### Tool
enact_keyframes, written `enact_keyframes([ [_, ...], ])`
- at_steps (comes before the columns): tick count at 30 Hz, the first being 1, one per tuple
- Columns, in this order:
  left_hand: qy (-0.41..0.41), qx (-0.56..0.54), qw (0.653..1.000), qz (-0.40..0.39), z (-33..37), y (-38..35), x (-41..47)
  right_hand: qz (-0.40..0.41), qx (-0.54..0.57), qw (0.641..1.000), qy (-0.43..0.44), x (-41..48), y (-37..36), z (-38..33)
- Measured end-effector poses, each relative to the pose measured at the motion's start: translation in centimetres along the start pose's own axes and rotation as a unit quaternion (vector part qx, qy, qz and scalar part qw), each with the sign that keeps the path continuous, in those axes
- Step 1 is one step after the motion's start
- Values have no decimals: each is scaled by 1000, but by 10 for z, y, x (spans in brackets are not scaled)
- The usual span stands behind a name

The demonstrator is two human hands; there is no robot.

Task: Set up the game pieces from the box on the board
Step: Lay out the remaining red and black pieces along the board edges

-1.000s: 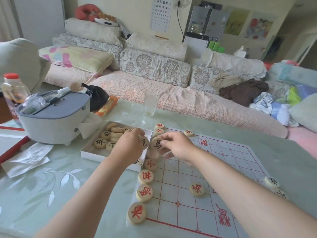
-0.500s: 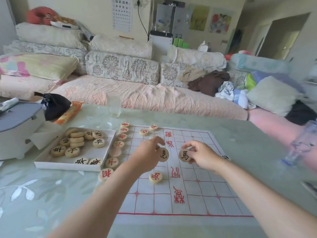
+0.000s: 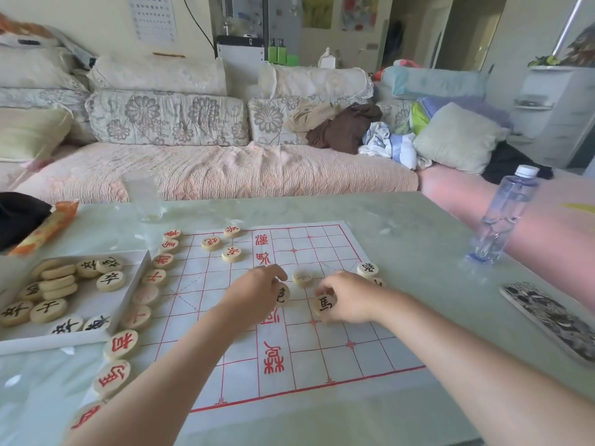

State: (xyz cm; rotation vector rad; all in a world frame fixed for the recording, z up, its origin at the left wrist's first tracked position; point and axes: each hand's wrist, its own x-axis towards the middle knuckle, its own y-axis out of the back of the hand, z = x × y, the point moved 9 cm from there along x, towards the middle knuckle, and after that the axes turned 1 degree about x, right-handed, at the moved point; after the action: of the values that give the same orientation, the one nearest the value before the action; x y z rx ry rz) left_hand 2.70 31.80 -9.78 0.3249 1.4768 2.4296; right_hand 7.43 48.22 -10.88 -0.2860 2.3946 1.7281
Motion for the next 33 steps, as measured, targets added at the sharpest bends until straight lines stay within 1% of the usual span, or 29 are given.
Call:
enact_keyframes([
  [3,-7,-9,1000,9,4,1,8,8,-22,999,32,4,-1,-4],
  [6,-10,-41,998,43,9,14,23,51,31,997,42,13,19,2],
  [8,-6,-51,997,62,12,22,36,101,65,992,22,22,40,16],
  [11,0,-84,994,74,16,26,56,163,55,985,-23,38,70,44],
  [15,15,-151,986,76,17,16,82,196,90,974,-66,65,95,79],
  [19,43,-215,973,68,8,1,107,238,77,964,-87,96,107,97],
  [23,56,-241,967,61,1,-11,126,251,55,962,-95,124,104,110],
  [29,54,-258,963,63,-3,-21,139,286,66,952,-89,145,104,122],
  [33,50,-260,962,65,-5,-24,139,235,26,969,-74,156,90,117],
])
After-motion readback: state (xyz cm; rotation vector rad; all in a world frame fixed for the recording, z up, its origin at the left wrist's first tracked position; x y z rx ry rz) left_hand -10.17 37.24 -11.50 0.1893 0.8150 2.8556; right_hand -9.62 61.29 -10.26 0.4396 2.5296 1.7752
